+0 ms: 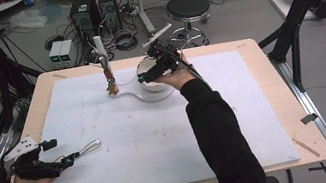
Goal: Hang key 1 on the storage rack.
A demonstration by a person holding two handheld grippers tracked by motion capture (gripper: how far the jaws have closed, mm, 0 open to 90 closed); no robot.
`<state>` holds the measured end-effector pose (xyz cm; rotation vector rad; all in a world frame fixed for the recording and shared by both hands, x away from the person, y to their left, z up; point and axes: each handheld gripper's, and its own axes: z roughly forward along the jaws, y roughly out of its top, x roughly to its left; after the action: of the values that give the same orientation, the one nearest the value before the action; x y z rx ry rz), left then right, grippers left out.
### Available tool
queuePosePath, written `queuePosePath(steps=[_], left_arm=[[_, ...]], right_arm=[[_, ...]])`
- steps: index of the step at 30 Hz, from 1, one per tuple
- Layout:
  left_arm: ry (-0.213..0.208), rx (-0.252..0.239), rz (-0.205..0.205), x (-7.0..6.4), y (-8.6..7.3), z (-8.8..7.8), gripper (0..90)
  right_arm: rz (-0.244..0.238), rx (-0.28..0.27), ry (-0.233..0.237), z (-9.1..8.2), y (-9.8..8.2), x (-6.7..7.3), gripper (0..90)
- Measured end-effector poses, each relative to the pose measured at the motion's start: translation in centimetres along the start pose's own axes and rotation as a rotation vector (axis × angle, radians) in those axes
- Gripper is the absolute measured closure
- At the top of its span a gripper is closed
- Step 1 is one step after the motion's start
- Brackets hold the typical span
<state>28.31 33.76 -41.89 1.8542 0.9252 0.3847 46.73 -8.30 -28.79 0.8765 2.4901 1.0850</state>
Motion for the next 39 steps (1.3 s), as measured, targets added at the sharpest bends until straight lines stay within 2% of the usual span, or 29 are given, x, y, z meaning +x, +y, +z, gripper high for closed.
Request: queuePosePath(steps=[1, 2, 5, 6, 7, 9, 11, 12, 14, 25, 28, 29, 39], left_arm=[[0.000, 0.000, 0.000, 0.0, 0.0, 0.0, 3.4], [-0.001, 0.000, 0.005, 0.0, 0.0, 0.0, 3.4], [0.001, 0.001, 0.003, 0.1, 0.0, 0.0, 3.4], [0.000, 0.002, 0.004, 0.0, 0.0, 0.0, 3.5], [-0.001, 0.002, 0.004, 0.0, 0.0, 0.0, 3.4], [0.000, 0.002, 0.003, 0.0, 0.0, 0.0, 3.4], [0.000, 0.003, 0.003, 0.1, -0.1, 0.0, 3.4], [0.000, 0.002, 0.003, 0.1, -0.1, 0.0, 3.4], [0.000, 0.002, 0.004, 0.1, -0.1, -0.1, 3.4], [0.006, -0.001, 0.003, 0.0, -0.1, -0.2, 3.4], [0.004, -0.002, 0.003, 0.0, -0.1, -0.1, 3.4], [0.004, -0.003, 0.003, 0.0, -0.1, -0.2, 3.4], [0.005, -0.004, 0.004, -0.1, -0.1, -0.2, 3.4]], right_arm=[[0.000, 0.000, 0.000, 0.0, 0.0, 0.0, 0.7], [0.011, -0.025, -0.005, -0.3, -0.7, -0.2, 0.7], [0.022, -0.027, -0.009, -0.4, -1.4, -0.5, 0.6], [0.027, 0.010, -0.014, -0.3, -1.8, -0.7, 0.6], [0.025, 0.015, -0.007, -0.4, -2.0, -0.7, 0.7], [0.022, -0.017, -0.005, -0.7, -2.5, -0.7, 0.7], [0.033, -0.027, 0.000, -0.9, -3.2, -0.7, 0.6], [0.034, -0.013, 0.002, -1.0, -3.5, -0.7, 0.6], [0.033, -0.031, -0.002, -1.3, -4.5, -0.7, 0.6], [0.117, -0.058, -0.007, -2.9, -10.0, -2.0, 0.6], [0.126, -0.069, -0.009, -3.2, -10.8, -2.1, 0.6], [0.135, -0.079, -0.017, -3.6, -11.6, -2.2, 0.6], [0.167, -0.124, -0.060, -5.0, -14.9, -2.1, 0.6]])
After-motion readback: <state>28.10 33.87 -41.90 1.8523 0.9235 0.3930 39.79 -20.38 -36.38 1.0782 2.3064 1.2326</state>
